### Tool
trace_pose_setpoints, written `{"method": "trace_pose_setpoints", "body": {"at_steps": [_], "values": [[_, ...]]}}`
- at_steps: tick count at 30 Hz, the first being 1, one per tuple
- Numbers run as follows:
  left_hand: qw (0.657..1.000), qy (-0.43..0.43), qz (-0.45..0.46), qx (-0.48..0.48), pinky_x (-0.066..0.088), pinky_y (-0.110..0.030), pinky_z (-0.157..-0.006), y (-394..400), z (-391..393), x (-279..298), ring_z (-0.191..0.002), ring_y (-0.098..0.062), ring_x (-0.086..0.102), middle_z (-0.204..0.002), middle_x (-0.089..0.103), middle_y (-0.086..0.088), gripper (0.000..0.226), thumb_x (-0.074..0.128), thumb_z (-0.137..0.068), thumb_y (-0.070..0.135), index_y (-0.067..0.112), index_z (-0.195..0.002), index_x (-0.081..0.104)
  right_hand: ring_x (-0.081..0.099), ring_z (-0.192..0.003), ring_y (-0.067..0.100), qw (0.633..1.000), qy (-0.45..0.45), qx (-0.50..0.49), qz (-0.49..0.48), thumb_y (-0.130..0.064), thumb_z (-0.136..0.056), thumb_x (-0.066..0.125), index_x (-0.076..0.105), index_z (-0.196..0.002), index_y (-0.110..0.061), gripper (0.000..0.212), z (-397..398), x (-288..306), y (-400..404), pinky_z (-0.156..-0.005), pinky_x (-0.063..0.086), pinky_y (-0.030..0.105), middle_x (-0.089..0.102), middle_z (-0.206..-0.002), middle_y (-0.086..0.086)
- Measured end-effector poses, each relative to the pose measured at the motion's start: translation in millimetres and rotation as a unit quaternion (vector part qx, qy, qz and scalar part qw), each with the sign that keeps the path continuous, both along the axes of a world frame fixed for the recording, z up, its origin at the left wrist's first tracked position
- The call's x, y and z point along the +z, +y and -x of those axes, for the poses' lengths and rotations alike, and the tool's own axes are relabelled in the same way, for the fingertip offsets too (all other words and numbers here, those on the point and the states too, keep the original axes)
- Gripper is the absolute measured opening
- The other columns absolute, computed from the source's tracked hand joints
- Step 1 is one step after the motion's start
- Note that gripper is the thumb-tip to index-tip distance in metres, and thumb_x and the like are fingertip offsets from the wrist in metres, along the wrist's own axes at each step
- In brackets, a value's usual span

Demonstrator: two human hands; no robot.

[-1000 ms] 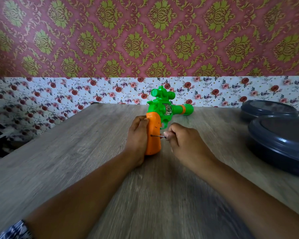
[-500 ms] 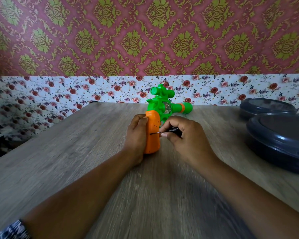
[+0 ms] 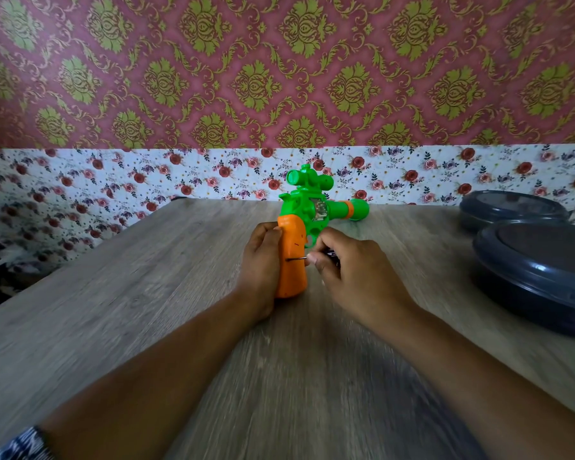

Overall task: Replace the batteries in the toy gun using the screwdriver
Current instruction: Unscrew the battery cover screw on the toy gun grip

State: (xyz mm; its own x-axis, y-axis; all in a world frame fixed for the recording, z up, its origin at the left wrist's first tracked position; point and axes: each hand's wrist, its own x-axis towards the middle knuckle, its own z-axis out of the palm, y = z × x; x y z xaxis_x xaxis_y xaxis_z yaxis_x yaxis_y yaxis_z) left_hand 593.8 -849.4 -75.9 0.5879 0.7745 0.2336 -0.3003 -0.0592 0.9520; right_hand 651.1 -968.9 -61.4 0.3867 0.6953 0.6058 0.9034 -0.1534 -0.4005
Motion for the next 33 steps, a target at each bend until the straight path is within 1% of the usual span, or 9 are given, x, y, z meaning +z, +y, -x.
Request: {"method": "trace_pose_setpoints", "body": {"at_steps": [5, 9, 11, 16, 19, 22, 27, 30, 33], "values": [[1.0, 0.015, -0.015, 0.014, 0.043, -0.012, -0.041, 2.0, 0.0, -2.4, -0.049, -0.001, 0.056, -0.071, 0.056, -0.001, 0.021, 0.038, -0.099, 0.016, 0.016, -0.085, 0.053, 0.051, -0.047, 0.002, 0.984, 0.143, 0.095, -0.047, -0.013, -0.091, 0.054, 0.06, -0.089, -0.012, 0.007, -0.1, 2.7, -0.6, -0.052, 0.038, 0.016, 0.059, -0.062, -0.002], [1.0, 0.012, 0.014, -0.01, 0.049, -0.021, -0.051, 2.4, -0.7, -1.3, -0.045, -0.003, 0.06, -0.073, 0.058, -0.003, 0.018, 0.036, -0.1, 0.021, 0.016, -0.09, 0.051, 0.057, -0.053, 0.01, 0.997, 0.076, 0.025, -0.007, -0.05, -0.091, 0.032, 0.051, -0.087, -0.016, 0.039, -0.7, -3.2, 1.4, -0.058, 0.049, 0.036, 0.065, -0.068, 0.003], [0.999, 0.012, 0.025, -0.014, 0.049, -0.027, -0.058, 3.3, -2.0, -2.2, -0.047, -0.006, 0.062, -0.08, 0.06, -0.007, 0.017, 0.037, -0.1, 0.023, 0.016, -0.093, 0.051, 0.061, -0.064, 0.027, 0.999, 0.015, -0.039, 0.029, -0.056, -0.09, 0.02, 0.051, -0.087, -0.017, 0.05, -3.9, -5.0, 0.2, -0.065, 0.051, 0.043, 0.066, -0.07, 0.008], [1.0, 0.015, 0.015, -0.012, 0.048, -0.021, -0.049, 4.1, -1.7, -3.2, -0.045, -0.004, 0.06, -0.075, 0.059, -0.004, 0.017, 0.037, -0.1, 0.021, 0.013, -0.097, 0.051, 0.06, -0.06, 0.028, 1.0, -0.005, 0.005, 0.008, -0.036, -0.095, 0.043, 0.051, -0.086, -0.016, 0.024, -3.4, -1.8, 0.3, -0.063, 0.051, 0.044, 0.065, -0.065, 0.008], [1.0, 0.025, -0.002, 0.005, 0.045, -0.024, -0.057, 5.7, -2.1, -3.3, -0.052, -0.007, 0.059, -0.072, 0.057, -0.003, 0.021, 0.037, -0.099, 0.02, 0.016, -0.086, 0.053, 0.062, -0.06, 0.019, 0.998, 0.037, 0.051, -0.03, -0.021, -0.091, 0.056, 0.055, -0.086, -0.015, 0.008, 2.0, 2.3, -0.3, -0.064, 0.051, 0.04, 0.065, -0.063, 0.001], [0.999, 0.037, -0.013, 0.014, 0.046, -0.034, -0.07, 5.1, -2.9, -2.8, -0.073, -0.021, 0.056, -0.078, 0.058, -0.006, 0.023, 0.039, -0.097, 0.022, 0.02, -0.081, 0.055, 0.059, -0.055, 0.005, 0.985, 0.13, 0.096, -0.061, -0.013, -0.086, 0.063, 0.059, -0.083, -0.015, 0.005, 6.2, 3.5, -0.2, -0.06, 0.048, 0.024, 0.066, -0.063, -0.001], [0.999, 0.033, 0.004, -0.015, 0.05, -0.026, -0.056, 1.8, -2.0, -1.9, -0.059, -0.017, 0.065, -0.074, 0.065, -0.003, 0.021, 0.037, -0.099, 0.021, 0.02, -0.087, 0.054, 0.049, -0.057, 0.0, 0.977, 0.151, 0.061, -0.141, -0.017, -0.09, 0.057, 0.056, -0.078, -0.012, 0.014, 2.7, 3.2, 3.4, -0.055, 0.035, 0.012, 0.05, -0.061, -0.009], [0.999, 0.033, 0.019, -0.032, 0.052, -0.035, -0.065, -2.0, -3.4, -1.5, -0.067, -0.026, 0.068, -0.087, 0.067, -0.01, 0.018, 0.037, -0.1, 0.026, 0.025, -0.093, 0.054, 0.054, -0.069, 0.001, 0.972, 0.175, 0.036, -0.151, -0.01, -0.096, 0.044, 0.053, -0.081, -0.012, 0.017, -3.5, 3.5, 3.1, -0.063, 0.039, 0.007, 0.056, -0.074, -0.005], [0.999, 0.023, 0.027, -0.03, 0.054, -0.04, -0.074, -6.6, -5.5, -2.0, -0.069, -0.022, 0.068, -0.085, 0.067, -0.008, 0.017, 0.04, -0.099, 0.025, 0.026, -0.091, 0.056, 0.056, -0.071, 0.006, 0.98, 0.182, -0.003, -0.086, -0.006, -0.095, 0.04, 0.054, -0.087, -0.014, 0.018, -6.7, -4.5, 7.6, -0.061, 0.04, 0.006, 0.06, -0.087, 0.001]]}}
